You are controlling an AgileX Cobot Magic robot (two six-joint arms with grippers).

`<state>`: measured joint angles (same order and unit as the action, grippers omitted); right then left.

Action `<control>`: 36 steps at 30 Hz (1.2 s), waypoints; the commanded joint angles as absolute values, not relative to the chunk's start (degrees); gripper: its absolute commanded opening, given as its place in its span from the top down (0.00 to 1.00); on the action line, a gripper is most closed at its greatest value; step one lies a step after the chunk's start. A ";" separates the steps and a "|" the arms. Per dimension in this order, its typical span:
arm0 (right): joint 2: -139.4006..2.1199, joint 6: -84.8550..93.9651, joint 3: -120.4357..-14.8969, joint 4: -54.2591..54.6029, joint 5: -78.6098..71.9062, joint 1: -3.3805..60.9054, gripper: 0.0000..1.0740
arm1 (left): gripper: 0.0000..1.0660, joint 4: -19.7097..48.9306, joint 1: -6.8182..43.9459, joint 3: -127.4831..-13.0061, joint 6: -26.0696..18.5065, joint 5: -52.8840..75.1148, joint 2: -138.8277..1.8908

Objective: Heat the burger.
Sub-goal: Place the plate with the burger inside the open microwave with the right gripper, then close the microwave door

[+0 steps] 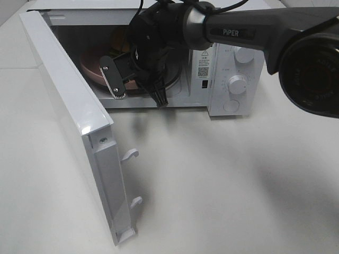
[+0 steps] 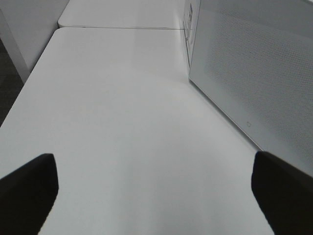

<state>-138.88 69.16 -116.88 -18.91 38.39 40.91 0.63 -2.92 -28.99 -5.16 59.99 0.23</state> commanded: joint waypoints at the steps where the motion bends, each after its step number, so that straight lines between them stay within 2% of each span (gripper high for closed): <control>1: -138.66 69.04 -117.74 -20.05 36.21 40.74 0.98 | 0.04 0.69 -2.69 -28.93 -4.93 59.99 1.38; 8: -138.66 68.81 -117.74 -20.05 36.38 40.74 0.95 | 0.04 0.69 -2.69 -28.93 -4.93 59.99 1.38; 14: -138.66 68.47 -117.74 -20.11 36.50 40.74 0.84 | 0.04 0.69 -2.69 -28.93 -4.93 59.99 1.38; 15: -138.66 68.07 -117.74 -20.11 36.50 40.74 0.78 | 0.04 0.69 -2.69 -28.93 -4.93 59.99 1.38; 16: -138.66 68.07 -117.74 -20.11 36.50 40.74 0.78 | 0.04 0.69 -2.69 -28.93 -4.93 59.99 1.38; 17: -138.66 67.78 -117.74 -20.11 36.50 40.74 0.73 | 0.04 0.69 -2.69 -28.93 -4.93 59.99 1.38; 18: -138.54 67.21 -117.74 -20.05 36.61 40.74 0.63 | 0.04 0.69 -2.69 -28.93 -4.93 59.99 1.38; 19: -138.54 67.21 -117.74 -20.05 36.61 40.74 0.63 | 0.04 0.69 -2.69 -28.93 -4.93 59.99 1.38; 20: -138.48 66.75 -117.74 -20.05 36.78 40.74 0.59 | 0.04 0.69 -2.69 -28.93 -4.93 59.99 1.38; 21: -138.48 65.95 -117.74 -19.94 37.07 40.74 0.49 | 0.04 0.69 -2.69 -28.93 -4.93 59.99 1.38; 22: -138.48 65.95 -117.74 -19.94 37.07 40.74 0.49 | 0.04 0.69 -2.69 -28.93 -4.93 59.99 1.38; 23: -138.48 65.78 -117.74 -19.88 37.70 40.74 0.41 | 0.04 0.69 -2.69 -28.93 -4.93 59.99 1.38; 25: -138.48 65.78 -117.74 -19.88 38.04 40.74 0.37 | 0.04 0.69 -2.69 -28.93 -4.93 59.99 1.38; 26: -138.43 65.78 -117.74 -19.65 38.90 40.74 0.31 | 0.04 0.69 -2.69 -28.93 -4.93 59.99 1.38; 29: -137.80 65.95 -117.74 -18.85 39.82 40.74 0.27 | 0.04 0.69 -2.69 -28.93 -4.93 59.99 1.38; 36: -136.25 67.84 -117.74 -15.64 40.79 40.74 0.28 | 0.04 0.69 -2.69 -28.93 -4.93 59.99 1.38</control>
